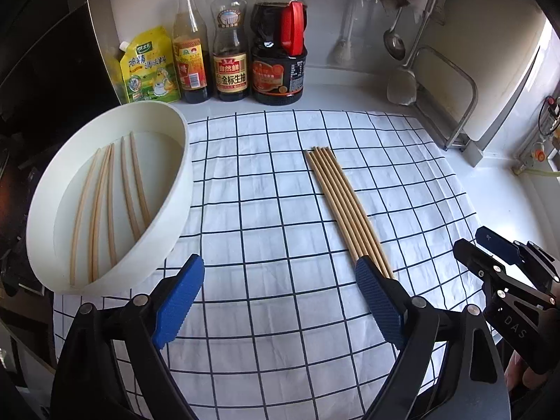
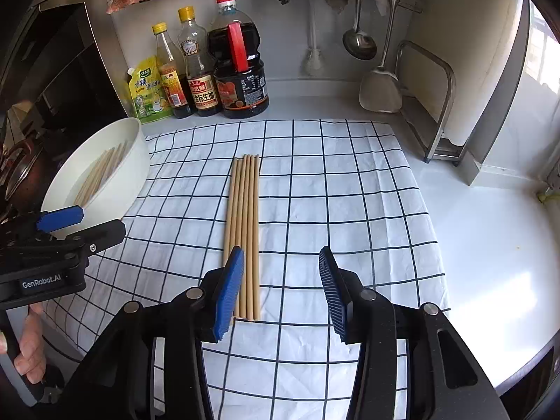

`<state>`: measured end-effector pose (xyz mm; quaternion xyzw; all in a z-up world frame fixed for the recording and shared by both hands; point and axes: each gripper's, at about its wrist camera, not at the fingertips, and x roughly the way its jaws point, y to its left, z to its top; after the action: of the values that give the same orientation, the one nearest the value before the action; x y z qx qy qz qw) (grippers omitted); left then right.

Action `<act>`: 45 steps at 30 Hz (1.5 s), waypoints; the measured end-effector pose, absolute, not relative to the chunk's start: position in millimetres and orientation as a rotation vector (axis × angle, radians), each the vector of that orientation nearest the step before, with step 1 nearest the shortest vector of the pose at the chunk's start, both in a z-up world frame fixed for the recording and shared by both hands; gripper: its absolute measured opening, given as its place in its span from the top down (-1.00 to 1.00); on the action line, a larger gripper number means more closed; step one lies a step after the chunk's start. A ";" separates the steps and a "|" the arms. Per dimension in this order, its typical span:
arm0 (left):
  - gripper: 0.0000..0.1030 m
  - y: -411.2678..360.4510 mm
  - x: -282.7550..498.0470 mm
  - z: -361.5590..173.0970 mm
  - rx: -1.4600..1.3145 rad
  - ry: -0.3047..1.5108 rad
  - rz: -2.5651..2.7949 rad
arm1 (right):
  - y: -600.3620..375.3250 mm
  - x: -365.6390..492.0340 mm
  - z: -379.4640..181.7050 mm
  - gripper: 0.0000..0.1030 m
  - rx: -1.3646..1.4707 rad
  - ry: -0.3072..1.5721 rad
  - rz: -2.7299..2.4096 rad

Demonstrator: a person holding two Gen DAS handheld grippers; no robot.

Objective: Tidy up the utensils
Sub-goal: 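Lower both open tools onto the bundle and separate single chopsticks from it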

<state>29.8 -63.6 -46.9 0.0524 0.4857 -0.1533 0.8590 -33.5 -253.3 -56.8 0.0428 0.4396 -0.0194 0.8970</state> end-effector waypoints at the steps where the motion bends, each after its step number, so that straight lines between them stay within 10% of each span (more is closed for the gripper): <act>1: -0.69 -65.1 29.7 -51.2 0.107 1.028 -0.318 | -255.1 -31.2 -61.8 0.16 0.091 0.919 -0.038; 45: -0.71 -89.0 56.0 -111.7 0.067 1.124 -0.243 | -234.6 22.7 -134.6 0.10 -0.033 1.029 0.042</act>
<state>56.0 -89.0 -111.7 0.0316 0.5316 -0.1149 0.8386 22.7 -234.6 -134.6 -0.0159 0.4918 0.0201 0.8703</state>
